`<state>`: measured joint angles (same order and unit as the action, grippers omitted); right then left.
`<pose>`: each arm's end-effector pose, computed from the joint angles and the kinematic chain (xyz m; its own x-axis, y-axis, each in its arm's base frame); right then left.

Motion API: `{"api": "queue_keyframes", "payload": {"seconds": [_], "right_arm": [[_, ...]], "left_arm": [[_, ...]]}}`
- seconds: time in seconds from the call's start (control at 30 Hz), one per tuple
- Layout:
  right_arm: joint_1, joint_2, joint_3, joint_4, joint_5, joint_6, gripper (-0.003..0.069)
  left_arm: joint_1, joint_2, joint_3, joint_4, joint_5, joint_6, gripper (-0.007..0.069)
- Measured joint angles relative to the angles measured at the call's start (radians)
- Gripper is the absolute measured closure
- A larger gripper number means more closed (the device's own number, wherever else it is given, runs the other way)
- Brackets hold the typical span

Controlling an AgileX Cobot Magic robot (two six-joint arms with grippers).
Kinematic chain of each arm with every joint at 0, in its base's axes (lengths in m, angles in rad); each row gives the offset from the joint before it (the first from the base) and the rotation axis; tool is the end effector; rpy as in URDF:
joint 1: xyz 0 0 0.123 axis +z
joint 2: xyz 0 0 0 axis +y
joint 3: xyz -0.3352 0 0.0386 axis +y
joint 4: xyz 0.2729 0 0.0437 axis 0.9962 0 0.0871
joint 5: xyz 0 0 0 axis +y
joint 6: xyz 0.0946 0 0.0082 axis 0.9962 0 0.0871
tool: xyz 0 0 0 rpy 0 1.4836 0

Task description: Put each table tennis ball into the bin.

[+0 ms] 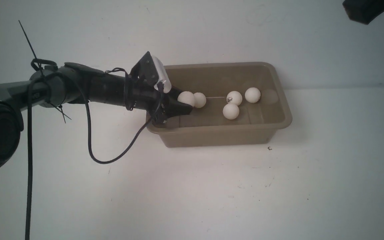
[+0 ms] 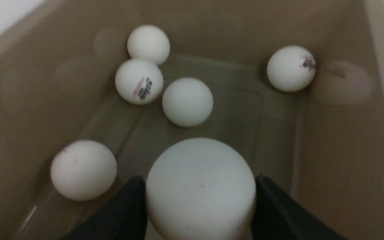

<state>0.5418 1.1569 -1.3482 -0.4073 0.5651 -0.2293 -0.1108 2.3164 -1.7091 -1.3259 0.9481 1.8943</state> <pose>0.2246 0.1117 0.5173 0.0027 -0.6222 -0.7828 -0.3898 0.7203 -0.5738 0.5319 -0.1345 0.1795 -0.1641 0.4305 -0.8875 0.9336 0.3584 0.0012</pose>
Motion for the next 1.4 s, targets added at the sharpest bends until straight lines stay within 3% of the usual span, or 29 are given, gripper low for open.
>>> {"api": "queue_keyframes", "payload": {"seconds": [0.2,0.3,0.5,0.67,0.9,1.1,1.2,1.4], "right_arm": [[0.0,0.0,0.0,0.002,-0.008,-0.001,0.0146],[0.0,0.0,0.0,-0.004,-0.023,-0.001,0.0146],[0.0,-0.03,0.0,-0.023,-0.056,0.017,0.0146],[0.0,-0.178,0.0,-0.083,-0.063,0.113,0.0146],[0.0,-0.431,-0.007,-0.04,0.198,0.262,0.0146],[0.0,-0.628,0.096,0.104,0.539,0.205,0.0146],[0.0,-0.723,0.247,0.186,0.519,0.179,0.0146],[0.0,-0.925,0.668,0.282,0.202,0.217,0.0146]], "left_arm": [[-0.01,-0.034,-0.02,0.075,-0.055,-0.28,0.0017],[-0.01,-0.084,-0.021,0.135,-0.096,-0.339,0.0002],[-0.01,-0.265,-0.028,0.351,-0.192,-0.492,0.0043],[-0.01,-0.36,-0.028,0.444,-0.242,-0.587,0.0052],[-0.01,-0.42,-0.028,0.347,-0.255,-0.598,0.0052],[-0.01,-0.472,-0.028,0.264,-0.277,-0.563,0.0052],[-0.01,-0.49,-0.028,0.23,-0.279,-0.547,0.0052],[-0.01,-0.504,-0.028,0.168,-0.283,-0.523,0.0052]]}}
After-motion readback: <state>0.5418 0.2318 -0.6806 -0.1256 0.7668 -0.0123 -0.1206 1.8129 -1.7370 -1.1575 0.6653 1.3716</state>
